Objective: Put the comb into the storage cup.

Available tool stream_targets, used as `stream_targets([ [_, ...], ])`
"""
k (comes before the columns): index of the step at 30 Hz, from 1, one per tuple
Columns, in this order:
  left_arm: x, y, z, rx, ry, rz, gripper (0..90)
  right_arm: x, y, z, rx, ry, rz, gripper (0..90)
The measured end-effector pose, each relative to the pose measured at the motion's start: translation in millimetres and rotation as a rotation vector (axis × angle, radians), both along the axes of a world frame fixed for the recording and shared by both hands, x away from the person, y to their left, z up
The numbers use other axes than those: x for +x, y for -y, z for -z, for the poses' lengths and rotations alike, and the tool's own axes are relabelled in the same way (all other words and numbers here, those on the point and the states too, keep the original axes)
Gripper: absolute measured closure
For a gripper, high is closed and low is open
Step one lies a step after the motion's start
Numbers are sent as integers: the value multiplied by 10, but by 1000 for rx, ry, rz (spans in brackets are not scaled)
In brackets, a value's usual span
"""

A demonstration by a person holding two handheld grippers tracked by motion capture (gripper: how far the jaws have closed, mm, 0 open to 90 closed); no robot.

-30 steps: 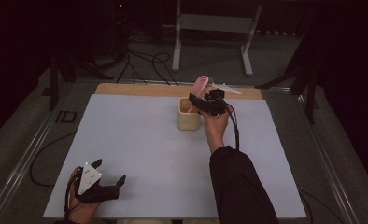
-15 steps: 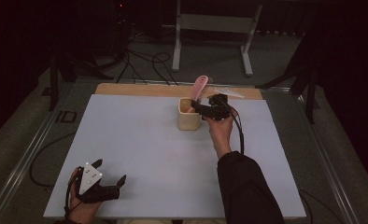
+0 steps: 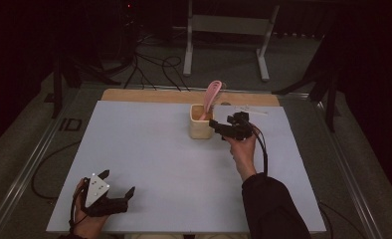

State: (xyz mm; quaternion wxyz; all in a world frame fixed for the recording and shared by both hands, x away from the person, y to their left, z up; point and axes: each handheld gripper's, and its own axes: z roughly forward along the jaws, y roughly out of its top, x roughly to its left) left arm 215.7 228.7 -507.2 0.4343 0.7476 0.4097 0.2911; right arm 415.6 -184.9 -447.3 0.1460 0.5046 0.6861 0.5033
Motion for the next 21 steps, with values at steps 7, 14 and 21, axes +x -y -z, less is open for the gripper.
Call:
stream_targets([
  [7,3,14,6,3,-2,0,12,-201,57,117,19,-18,-22,140],
  [14,3,11,5,2,0,-1,12,-364,23,93,-78,16,-85,142],
  [21,0,4,0,-1,4,-3,12,-483,33,78,-162,32,-98,134],
])
